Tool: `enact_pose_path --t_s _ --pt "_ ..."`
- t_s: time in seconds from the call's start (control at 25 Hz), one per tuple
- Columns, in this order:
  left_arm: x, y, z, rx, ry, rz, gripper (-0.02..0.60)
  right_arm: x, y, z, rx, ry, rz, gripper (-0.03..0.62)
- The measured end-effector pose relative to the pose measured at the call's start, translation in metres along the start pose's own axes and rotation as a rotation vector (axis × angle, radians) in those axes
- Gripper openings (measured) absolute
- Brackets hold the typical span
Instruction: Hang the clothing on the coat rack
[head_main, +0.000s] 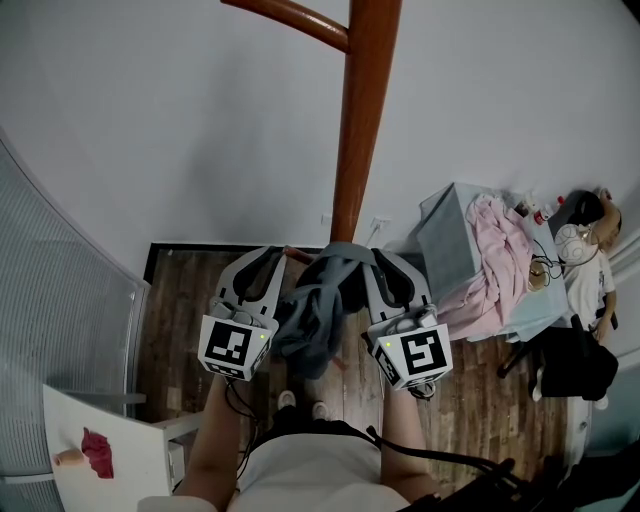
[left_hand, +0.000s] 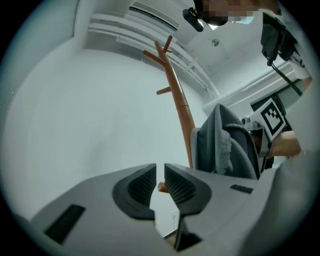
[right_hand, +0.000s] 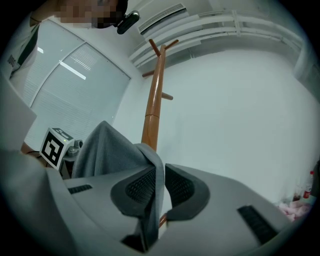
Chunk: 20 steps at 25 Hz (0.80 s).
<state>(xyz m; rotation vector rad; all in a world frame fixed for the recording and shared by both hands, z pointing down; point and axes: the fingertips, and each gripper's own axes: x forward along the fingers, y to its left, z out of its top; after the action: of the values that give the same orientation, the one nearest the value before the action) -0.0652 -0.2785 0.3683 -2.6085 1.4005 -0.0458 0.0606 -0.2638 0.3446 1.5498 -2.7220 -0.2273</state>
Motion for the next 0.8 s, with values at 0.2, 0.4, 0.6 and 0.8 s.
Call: enact_pose_path --t_s 0.2,0.4,0.6,0.8 --pt "0.0 0.001 0.005 0.028 -0.003 0.014 0.048 -0.001 -0.004 -0.001 0.005 0.01 -0.009 0.088" --pt "-0.002 0.003 0.007 0.05 0.001 0.023 0.048 -0.006 -0.008 0.002 0.019 0.004 -0.019 0.129" --pt "-0.002 0.007 0.011 0.032 -0.016 0.035 0.048 -0.008 -0.006 0.009 0.022 -0.011 0.002 0.127" --pt "-0.003 0.006 0.014 0.03 -0.029 0.041 0.048 -0.011 -0.003 0.012 0.018 -0.011 0.038 0.144"
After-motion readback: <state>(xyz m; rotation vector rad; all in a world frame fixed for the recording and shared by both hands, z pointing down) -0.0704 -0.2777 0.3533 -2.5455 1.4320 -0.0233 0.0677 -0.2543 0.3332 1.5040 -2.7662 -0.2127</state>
